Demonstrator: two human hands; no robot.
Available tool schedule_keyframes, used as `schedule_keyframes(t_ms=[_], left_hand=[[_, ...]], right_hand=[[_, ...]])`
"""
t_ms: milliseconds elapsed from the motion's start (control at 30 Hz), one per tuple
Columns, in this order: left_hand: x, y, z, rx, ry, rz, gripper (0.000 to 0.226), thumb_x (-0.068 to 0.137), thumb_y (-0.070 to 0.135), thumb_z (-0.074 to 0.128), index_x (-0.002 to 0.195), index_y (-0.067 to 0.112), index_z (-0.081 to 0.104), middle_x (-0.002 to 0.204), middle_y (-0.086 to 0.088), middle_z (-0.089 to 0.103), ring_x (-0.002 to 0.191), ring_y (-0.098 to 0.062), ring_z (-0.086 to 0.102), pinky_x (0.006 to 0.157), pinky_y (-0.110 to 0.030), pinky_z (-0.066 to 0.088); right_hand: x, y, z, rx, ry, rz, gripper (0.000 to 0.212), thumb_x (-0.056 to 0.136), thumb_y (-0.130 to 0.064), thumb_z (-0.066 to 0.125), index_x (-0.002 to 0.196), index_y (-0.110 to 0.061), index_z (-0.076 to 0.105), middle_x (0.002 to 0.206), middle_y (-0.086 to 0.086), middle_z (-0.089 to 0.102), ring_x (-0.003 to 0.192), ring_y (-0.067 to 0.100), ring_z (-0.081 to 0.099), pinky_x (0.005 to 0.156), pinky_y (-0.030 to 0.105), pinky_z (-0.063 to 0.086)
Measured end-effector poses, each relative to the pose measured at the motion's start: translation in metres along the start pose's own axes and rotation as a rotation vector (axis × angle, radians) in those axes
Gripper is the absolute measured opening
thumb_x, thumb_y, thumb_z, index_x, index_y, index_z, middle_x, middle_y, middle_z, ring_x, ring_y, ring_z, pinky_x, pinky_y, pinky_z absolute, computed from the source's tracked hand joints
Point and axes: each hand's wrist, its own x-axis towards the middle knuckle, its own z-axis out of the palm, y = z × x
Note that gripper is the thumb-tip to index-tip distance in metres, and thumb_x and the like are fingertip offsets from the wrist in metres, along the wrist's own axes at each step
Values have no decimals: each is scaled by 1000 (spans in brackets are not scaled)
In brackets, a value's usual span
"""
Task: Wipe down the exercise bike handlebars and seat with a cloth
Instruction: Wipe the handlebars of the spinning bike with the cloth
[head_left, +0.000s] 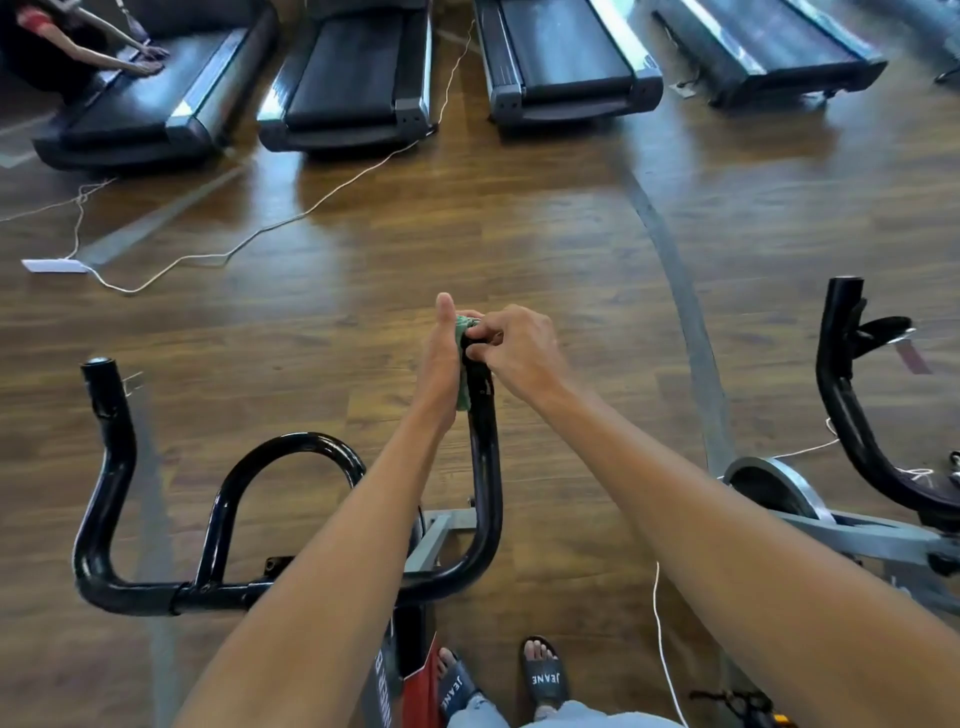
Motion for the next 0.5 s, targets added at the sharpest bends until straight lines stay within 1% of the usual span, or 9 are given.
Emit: schedule_keyframes(t_ms=[67,100,200,233,333,367,400,467,500], left_hand=[[-4,-9,5,-5,60,5,61,98,65,34,73,19,66,66,-1,58,62,-16,53,57,-33,40],[-11,-22,4,-18,79,-13,61,97,66,36,74,20,68,67,-2,59,62,-18,55,57,-34,42],[-26,-46,-1,-68,35,-63,70,96,69,34,94,9,71,74,-12,67,62,-27,62,55,-34,51],[-23,-41,0,-48,56,-65,70,98,66,32,94,7,70,72,-11,67,60,-26,63,54,-32,52],[-4,-19,8,8,202,-13,63,100,61,34,76,11,64,58,2,58,56,-13,57,52,-28,45],[-2,-18,10,17,240,-10,62,100,60,35,72,12,63,56,5,57,54,-11,56,52,-27,45],[-6,-23,10,21,256,-20,63,100,59,35,69,13,64,55,4,59,53,-12,58,52,-28,47],[-25,-48,8,41,227,-74,69,99,65,33,68,15,68,59,-5,65,53,-21,61,54,-34,50],[-41,-58,7,54,214,-127,73,97,69,32,69,12,69,61,-10,66,52,-25,61,54,-36,49]], right_hand=[[-2,4,3,35,12,-11,18,87,-16,73,105,-15,78,96,-3,58,94,16,59,77,24,41],[-2,6,5,54,16,-20,17,87,-16,74,103,-15,78,93,-6,55,89,14,57,77,26,44],[-1,9,7,95,27,-29,16,85,-16,76,101,-15,79,90,-9,54,83,10,56,81,29,49],[0,9,7,99,34,-29,16,84,-16,76,100,-16,79,89,-9,54,84,11,57,81,30,50],[4,10,8,73,27,-17,15,84,-17,77,98,-17,79,89,-9,55,91,14,59,81,31,51],[5,10,8,68,20,-11,14,84,-18,78,98,-17,79,89,-10,55,93,15,60,80,31,52],[6,9,7,64,15,-9,14,83,-18,78,97,-18,79,87,-12,54,95,15,60,80,31,52],[10,7,5,50,1,-1,14,80,-18,80,93,-20,80,81,-15,52,96,14,61,85,31,51],[12,6,4,47,-14,11,14,78,-17,80,91,-21,80,79,-16,53,96,14,62,88,32,51]])
